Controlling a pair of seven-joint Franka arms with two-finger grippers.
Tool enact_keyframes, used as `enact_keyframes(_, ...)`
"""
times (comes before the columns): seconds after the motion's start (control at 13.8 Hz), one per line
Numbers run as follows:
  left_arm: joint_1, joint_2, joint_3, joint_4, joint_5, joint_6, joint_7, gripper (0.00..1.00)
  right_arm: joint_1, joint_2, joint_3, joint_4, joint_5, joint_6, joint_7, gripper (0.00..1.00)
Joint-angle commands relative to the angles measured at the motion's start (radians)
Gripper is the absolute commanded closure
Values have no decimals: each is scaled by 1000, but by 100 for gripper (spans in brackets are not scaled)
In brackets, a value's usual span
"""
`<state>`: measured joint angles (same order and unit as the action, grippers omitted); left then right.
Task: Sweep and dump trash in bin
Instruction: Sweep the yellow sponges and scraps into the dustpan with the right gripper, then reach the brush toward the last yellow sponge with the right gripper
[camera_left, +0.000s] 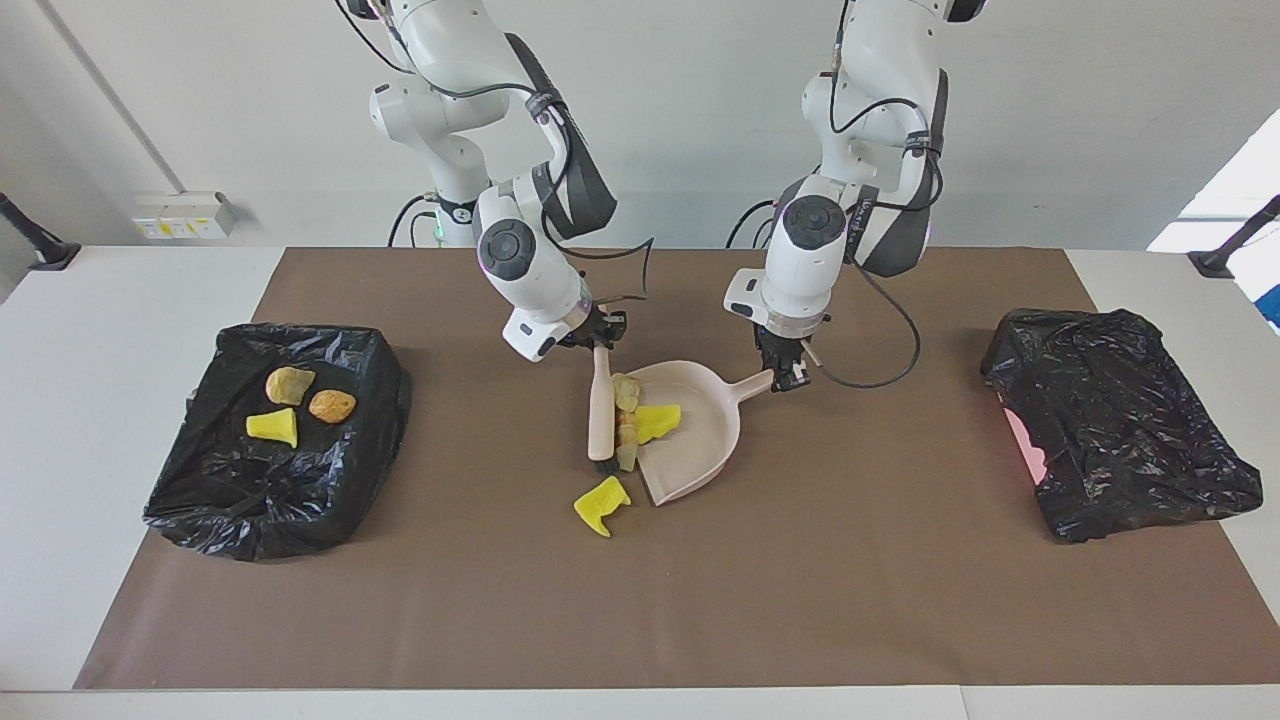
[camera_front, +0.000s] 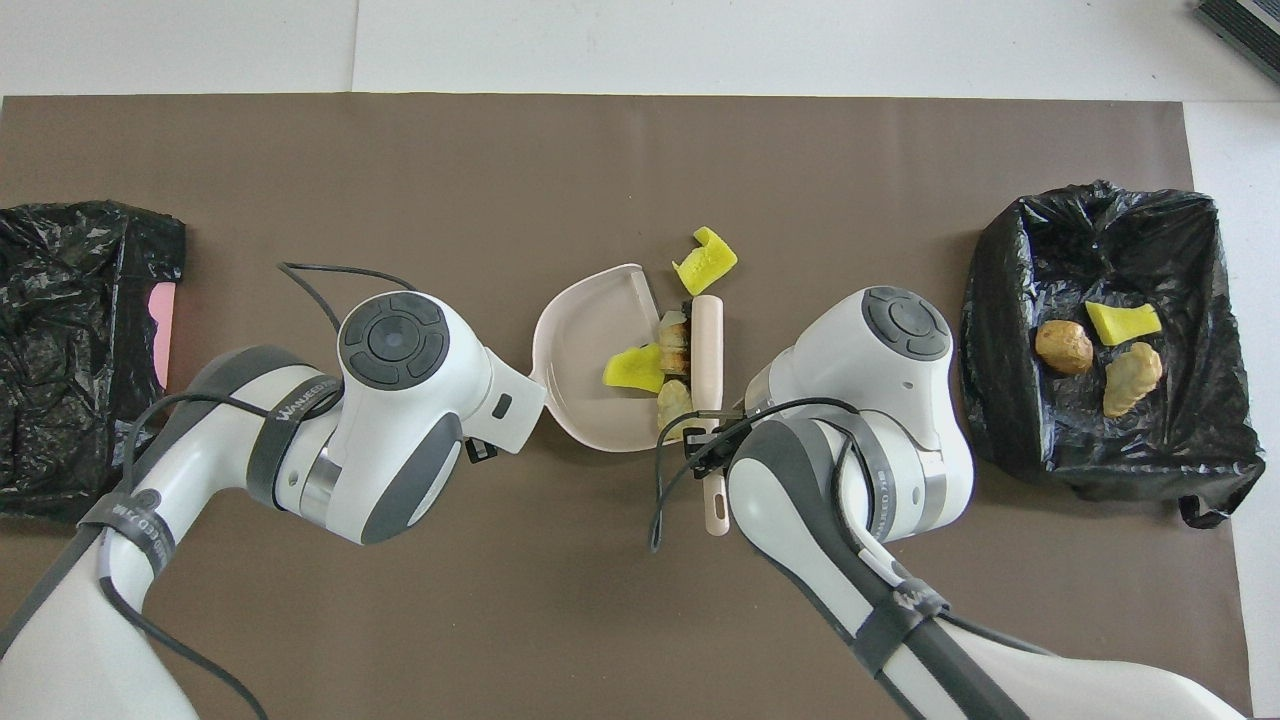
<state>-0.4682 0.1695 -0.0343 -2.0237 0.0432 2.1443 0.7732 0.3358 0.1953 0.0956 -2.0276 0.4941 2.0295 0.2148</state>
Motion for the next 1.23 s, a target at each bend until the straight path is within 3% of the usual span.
enact_keyframes(0.0, -15, -25, 13, -33, 21, 20, 0, 100, -7, -22, 6, 26, 106, -63, 5, 100)
enact_keyframes(0.22, -15, -25, 13, -33, 21, 22, -2, 100, -24, -54, -8, 95, 86, -243, 35, 100)
enact_keyframes(0.43, -12, -25, 13, -35, 21, 20, -2, 100, -23, -92, 1, 135, -197, -349, 83, 100)
enact_keyframes(0.8, -13, -27, 13, -35, 21, 9, -9, 100, -46, -102, -5, 119, -454, -390, -225, 100)
enact_keyframes(1.16, -15, -30, 13, -40, 21, 6, -11, 100, -96, -71, -8, 148, -541, -359, -431, 100)
